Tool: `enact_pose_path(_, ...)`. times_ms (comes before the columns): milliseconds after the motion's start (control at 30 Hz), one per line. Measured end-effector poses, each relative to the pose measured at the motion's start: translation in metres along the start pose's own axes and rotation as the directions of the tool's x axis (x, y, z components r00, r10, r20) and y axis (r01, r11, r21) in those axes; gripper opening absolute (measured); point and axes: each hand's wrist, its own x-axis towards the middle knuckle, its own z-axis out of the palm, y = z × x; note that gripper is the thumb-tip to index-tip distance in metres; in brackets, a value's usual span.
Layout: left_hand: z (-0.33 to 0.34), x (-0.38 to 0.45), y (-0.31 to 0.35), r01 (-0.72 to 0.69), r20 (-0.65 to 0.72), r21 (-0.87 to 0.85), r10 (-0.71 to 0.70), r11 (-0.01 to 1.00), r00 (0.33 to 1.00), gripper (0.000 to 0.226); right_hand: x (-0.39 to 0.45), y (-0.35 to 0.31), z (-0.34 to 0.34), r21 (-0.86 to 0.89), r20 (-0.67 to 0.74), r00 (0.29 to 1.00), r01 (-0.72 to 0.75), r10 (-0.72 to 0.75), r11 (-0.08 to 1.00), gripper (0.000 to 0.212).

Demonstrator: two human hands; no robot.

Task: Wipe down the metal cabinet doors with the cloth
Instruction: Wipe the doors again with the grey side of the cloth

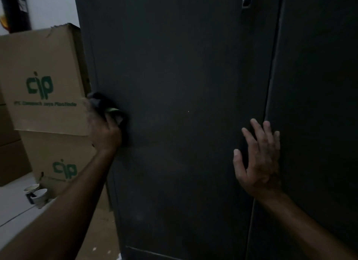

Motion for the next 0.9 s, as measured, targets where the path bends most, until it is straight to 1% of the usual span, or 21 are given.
enact_pose_path(33, 0.005, -0.016, 0.003, -0.111, -0.02, 0.042, 0.112, 0.993, 0.994, 0.074, 0.0, 0.0, 0.0, -0.003, -0.003, 1.0, -0.003, 0.003, 1.0, 0.055)
enact_pose_path(67, 0.012, -0.045, -0.003, -0.189, -0.01, 0.077, 0.191, 0.979, 0.982, 0.074, 0.0, -0.002, 0.001, -0.004, -0.007, 1.0, -0.008, 0.008, 1.0, 0.056)
enact_pose_path(133, 0.015, -0.119, -0.025, -0.243, 0.087, 0.114, 0.234, 0.963, 0.968, 0.077, 0.0, -0.006, 0.002, -0.001, -0.01, 1.0, -0.022, 0.022, 1.0, 0.056)
enact_pose_path(167, 0.013, -0.145, -0.035, -0.256, 0.123, 0.097, 0.244, 0.962, 0.962, 0.079, 0.0, -0.007, 0.003, 0.0, -0.014, 1.0, -0.027, 0.027, 1.0, 0.056)
enact_pose_path(200, 0.011, -0.153, -0.042, -0.246, 0.132, 0.063, 0.237, 0.967, 0.963, 0.082, 0.0, -0.008, 0.004, -0.002, -0.019, 0.999, -0.032, 0.032, 0.999, 0.056)
enact_pose_path(267, 0.003, -0.122, -0.033, -0.175, 0.11, -0.053, 0.18, 0.983, 0.977, 0.097, 0.0, -0.008, 0.006, -0.007, -0.021, 0.999, -0.039, 0.039, 0.999, 0.057)
enact_pose_path(300, 0.0, -0.092, -0.018, -0.145, 0.077, -0.1, 0.153, 0.984, 0.985, 0.099, -0.001, -0.008, 0.008, -0.006, -0.024, 0.999, -0.045, 0.045, 0.999, 0.057)
enact_pose_path(333, -0.002, -0.057, 0.002, -0.16, 0.027, -0.097, 0.164, 0.982, 0.986, 0.093, -0.001, -0.009, 0.009, -0.003, -0.028, 0.998, -0.05, 0.05, 0.999, 0.058)
enact_pose_path(400, -0.003, 0.014, 0.047, -0.29, -0.05, 0.006, 0.29, 0.957, 0.956, 0.073, -0.001, -0.01, 0.013, 0.011, -0.03, 0.998, -0.054, 0.055, 0.998, 0.058)
enact_pose_path(467, 0.007, 0.053, 0.092, -0.423, -0.077, 0.078, 0.428, 0.903, 0.9, 0.073, 0.0, -0.011, 0.017, 0.008, -0.03, 0.998, -0.055, 0.055, 0.998, 0.058)
enact_pose_path(500, 0.017, 0.05, 0.111, -0.493, -0.067, 0.092, 0.499, 0.865, 0.864, 0.073, 0.0, -0.011, 0.018, 0.0, -0.031, 0.998, -0.057, 0.057, 0.998, 0.058)
enact_pose_path(567, 0.039, 0.004, 0.124, -0.653, -0.001, 0.107, 0.657, 0.75, 0.754, 0.073, -0.001, -0.011, 0.019, -0.009, -0.037, 0.998, -0.058, 0.057, 0.998, 0.058)
enact_pose_path(600, 0.047, -0.032, 0.116, -0.733, 0.067, 0.079, 0.73, 0.675, 0.68, 0.073, -0.001, -0.011, 0.019, -0.008, -0.044, 0.998, -0.053, 0.053, 0.999, 0.057)
enact_pose_path(633, 0.052, -0.069, 0.098, -0.808, 0.156, 0.058, 0.794, 0.587, 0.588, 0.074, -0.001, -0.011, 0.018, -0.008, -0.051, 0.998, -0.048, 0.048, 0.999, 0.056)
enact_pose_path(700, 0.046, -0.122, 0.05, -0.912, 0.325, 0.043, 0.857, 0.408, 0.399, 0.072, -0.001, -0.011, 0.016, -0.011, -0.061, 0.997, -0.039, 0.038, 0.999, 0.054)
enact_pose_path(733, 0.039, -0.131, 0.031, -0.935, 0.373, 0.056, 0.861, 0.351, 0.345, 0.07, -0.001, -0.01, 0.014, -0.007, -0.064, 0.997, -0.032, 0.032, 0.999, 0.053)
enact_pose_path(767, 0.031, -0.125, 0.021, -0.934, 0.399, 0.065, 0.848, 0.352, 0.347, 0.068, -0.001, -0.009, 0.013, 0.001, -0.064, 0.998, -0.029, 0.029, 1.0, 0.053)
enact_pose_path(800, 0.027, -0.111, 0.02, -0.91, 0.394, 0.082, 0.826, 0.406, 0.404, 0.068, -0.001, -0.008, 0.011, 0.011, -0.059, 0.998, -0.027, 0.027, 1.0, 0.053)
enact_pose_path(833, 0.026, -0.092, 0.031, -0.861, 0.353, 0.103, 0.791, 0.498, 0.5, 0.069, 0.0, -0.007, 0.01, 0.02, -0.05, 0.998, -0.026, 0.027, 0.999, 0.052)
enact_pose_path(900, 0.029, -0.047, 0.083, -0.695, 0.176, 0.131, 0.673, 0.707, 0.718, 0.072, 0.0, -0.006, 0.007, 0.038, -0.036, 0.999, -0.032, 0.033, 0.999, 0.051)
